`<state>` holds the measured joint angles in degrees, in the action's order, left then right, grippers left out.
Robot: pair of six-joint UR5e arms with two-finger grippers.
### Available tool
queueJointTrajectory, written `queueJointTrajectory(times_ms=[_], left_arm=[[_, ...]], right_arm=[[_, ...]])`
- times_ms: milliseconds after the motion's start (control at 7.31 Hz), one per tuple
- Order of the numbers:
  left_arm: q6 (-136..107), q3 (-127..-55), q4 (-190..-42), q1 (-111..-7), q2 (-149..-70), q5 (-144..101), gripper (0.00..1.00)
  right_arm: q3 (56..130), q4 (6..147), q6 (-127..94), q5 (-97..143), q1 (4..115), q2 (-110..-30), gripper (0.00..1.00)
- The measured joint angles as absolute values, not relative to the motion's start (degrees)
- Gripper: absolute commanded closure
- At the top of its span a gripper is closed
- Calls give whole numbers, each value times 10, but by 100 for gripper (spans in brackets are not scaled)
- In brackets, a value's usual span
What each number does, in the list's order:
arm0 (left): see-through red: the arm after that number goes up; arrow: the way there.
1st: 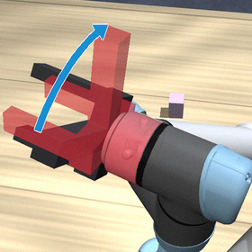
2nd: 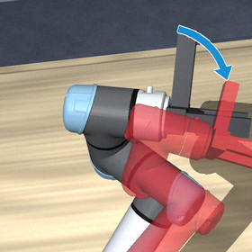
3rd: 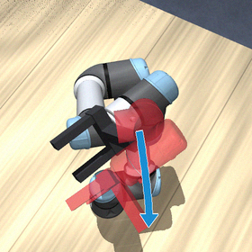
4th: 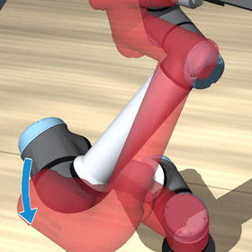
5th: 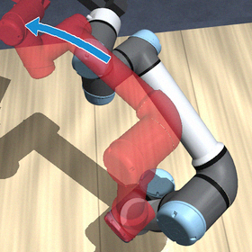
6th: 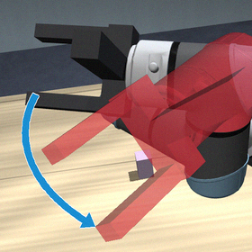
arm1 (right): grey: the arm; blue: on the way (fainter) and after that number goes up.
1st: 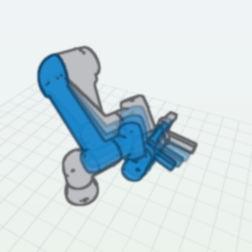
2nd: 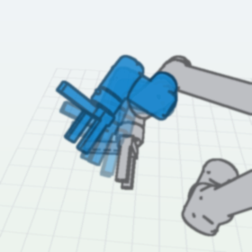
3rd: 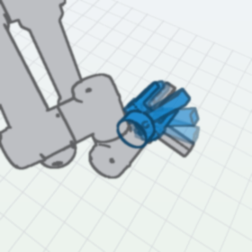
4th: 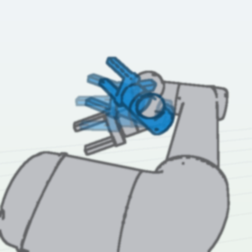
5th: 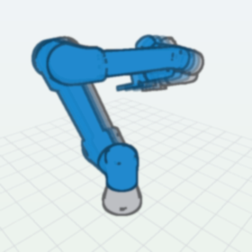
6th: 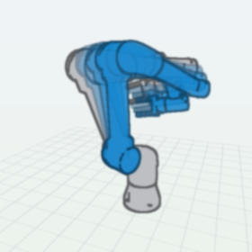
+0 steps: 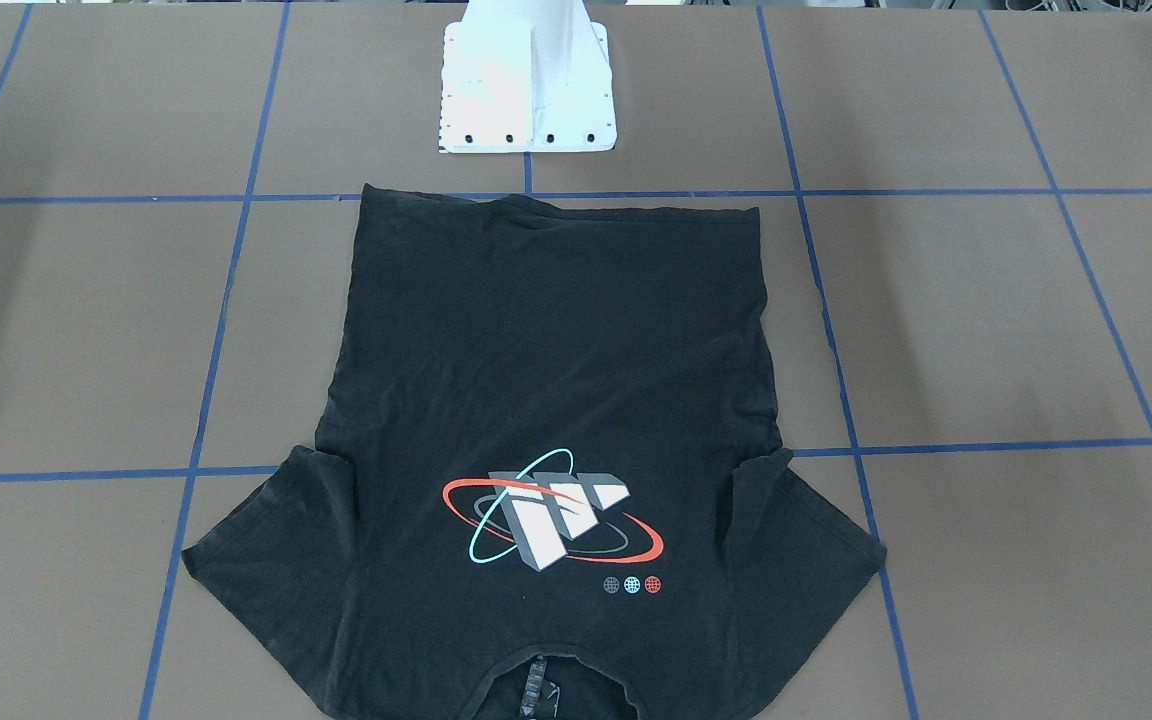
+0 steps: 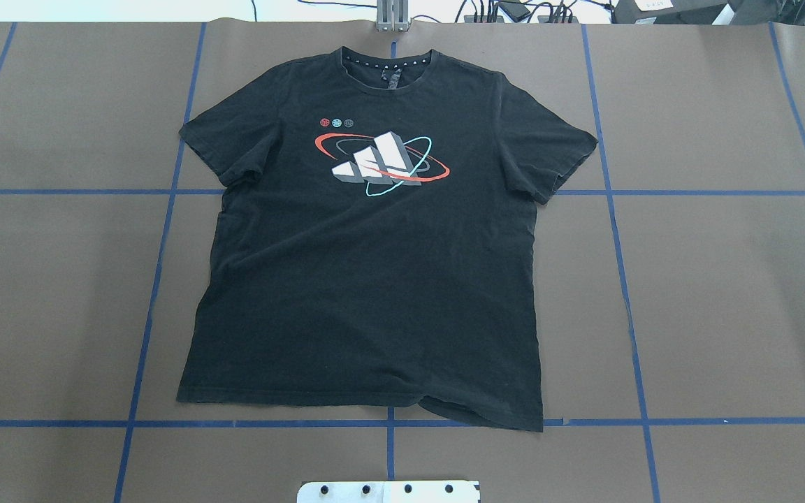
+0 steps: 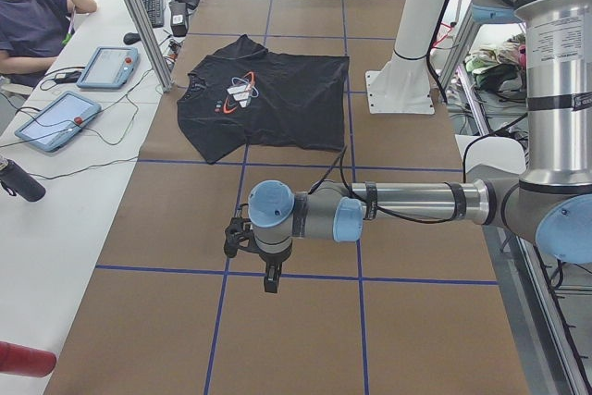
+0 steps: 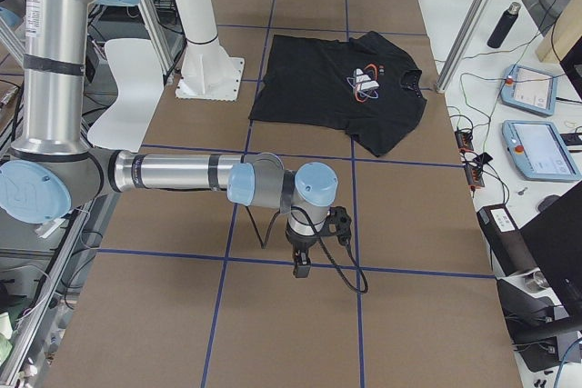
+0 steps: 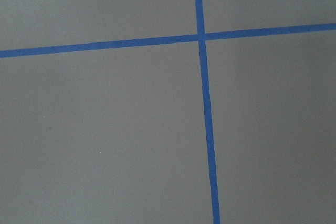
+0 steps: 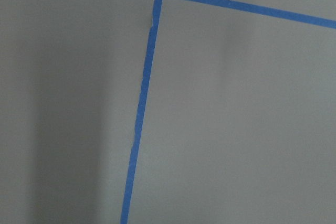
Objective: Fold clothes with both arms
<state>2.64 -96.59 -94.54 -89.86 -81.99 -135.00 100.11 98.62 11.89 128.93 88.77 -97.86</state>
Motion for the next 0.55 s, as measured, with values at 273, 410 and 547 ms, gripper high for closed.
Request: queueJointTrajectory(times_ms=[273, 410, 547], left_arm=[[26, -972, -946, -897, -822, -1350, 0], [26, -981, -946, -897, -823, -1351, 0], [26, -995, -946, -896, -823, -1352, 0]], right_arm=[[1001, 986, 119, 1289, 887, -978, 0], [1001, 986, 119, 1290, 887, -976, 0], [1002, 986, 118, 1290, 887, -975, 0]])
